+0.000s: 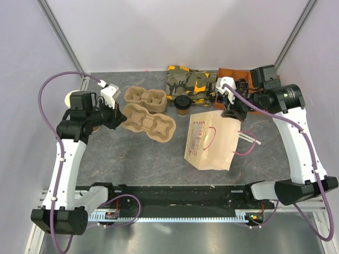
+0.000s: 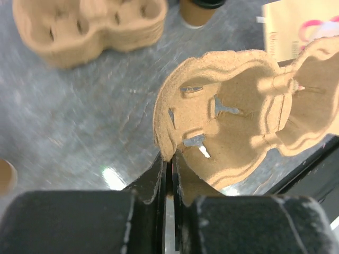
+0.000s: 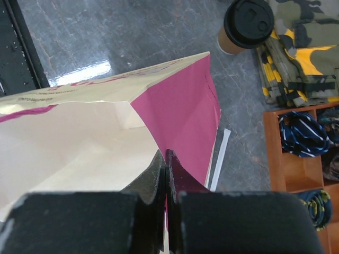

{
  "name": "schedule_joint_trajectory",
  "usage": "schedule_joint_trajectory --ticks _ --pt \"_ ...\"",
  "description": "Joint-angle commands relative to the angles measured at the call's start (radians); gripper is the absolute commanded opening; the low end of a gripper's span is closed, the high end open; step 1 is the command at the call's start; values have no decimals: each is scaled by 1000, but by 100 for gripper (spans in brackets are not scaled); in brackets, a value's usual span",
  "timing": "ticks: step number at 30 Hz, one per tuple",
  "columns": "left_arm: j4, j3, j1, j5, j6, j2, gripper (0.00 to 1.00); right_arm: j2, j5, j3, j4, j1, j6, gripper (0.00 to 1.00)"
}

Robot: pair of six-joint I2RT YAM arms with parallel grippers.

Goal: Pack the takeout coffee

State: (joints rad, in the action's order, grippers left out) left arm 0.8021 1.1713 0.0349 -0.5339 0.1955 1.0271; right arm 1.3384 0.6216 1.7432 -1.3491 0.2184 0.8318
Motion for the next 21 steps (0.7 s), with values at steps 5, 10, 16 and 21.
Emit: schedule_joint_trajectory --ticks 5,10,16,21 --pt "224 -116 137 -15 467 141 13 53 36 32 -73 45 -5 0" --pt "168 -116 200 49 541 289 16 59 -3 39 -76 71 -33 0" --pt "141 -50 253 136 666 493 18 82 -14 38 -73 101 -57 0" --pt "109 -25 253 111 671 559 27 99 -17 44 -64 110 -79 0"
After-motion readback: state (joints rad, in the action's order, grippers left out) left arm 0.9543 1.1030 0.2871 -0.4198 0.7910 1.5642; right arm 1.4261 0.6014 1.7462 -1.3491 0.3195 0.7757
